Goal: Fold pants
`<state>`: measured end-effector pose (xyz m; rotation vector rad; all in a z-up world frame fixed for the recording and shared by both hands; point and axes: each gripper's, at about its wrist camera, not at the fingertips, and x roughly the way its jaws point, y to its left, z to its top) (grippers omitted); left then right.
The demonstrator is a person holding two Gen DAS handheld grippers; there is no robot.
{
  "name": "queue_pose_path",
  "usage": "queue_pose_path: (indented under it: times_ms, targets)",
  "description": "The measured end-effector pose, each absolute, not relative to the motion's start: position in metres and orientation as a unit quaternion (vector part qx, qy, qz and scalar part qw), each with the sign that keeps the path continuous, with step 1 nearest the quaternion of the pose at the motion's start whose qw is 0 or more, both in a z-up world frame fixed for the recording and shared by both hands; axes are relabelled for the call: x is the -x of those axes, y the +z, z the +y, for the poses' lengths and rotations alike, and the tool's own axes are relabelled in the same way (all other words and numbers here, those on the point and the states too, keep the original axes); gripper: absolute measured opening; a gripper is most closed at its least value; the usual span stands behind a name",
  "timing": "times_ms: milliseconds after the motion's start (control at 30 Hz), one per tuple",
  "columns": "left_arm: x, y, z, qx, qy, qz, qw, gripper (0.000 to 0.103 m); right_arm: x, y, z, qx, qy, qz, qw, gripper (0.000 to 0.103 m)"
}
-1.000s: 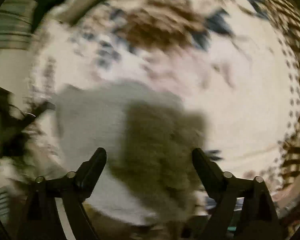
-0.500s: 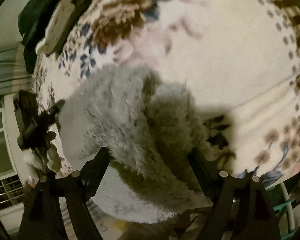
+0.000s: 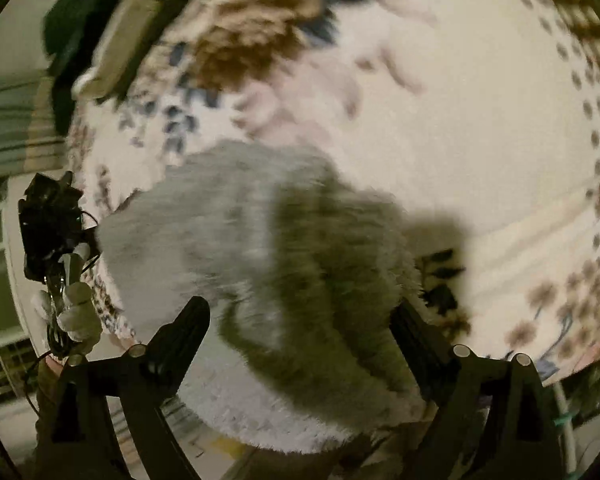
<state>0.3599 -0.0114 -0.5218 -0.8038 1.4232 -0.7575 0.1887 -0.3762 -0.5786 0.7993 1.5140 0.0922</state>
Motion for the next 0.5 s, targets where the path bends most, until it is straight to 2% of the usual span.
queue_pose_path:
  times_ms: [100, 200, 300, 500]
  targets:
    - [-0.327, -0.473, 0.008, 0.32, -0.311, 0.558, 0.699, 0.102, -0.184, -0.567, -0.374, -0.332, 0.047, 0.662, 0.671, 0.096]
    - [-0.284, -0.461, 0.009, 0.265, -0.286, 0.559, 0.732, 0.102, -0.176, -0.566, -0.376, -0.301, 0.047, 0.661, 0.686, 0.097]
    - [-0.247, -0.489, 0.003, 0.23, -0.282, 0.597, 0.714, 0.102, -0.166, -0.587, -0.384, -0.301, 0.057, 0.679, 0.667, 0.097]
    - [-0.212, -0.571, -0.001, 0.265, -0.26, 0.66, 0.653, 0.103, -0.159, -0.666, -0.399, -0.397, 0.1, 0.688, 0.599, 0.1]
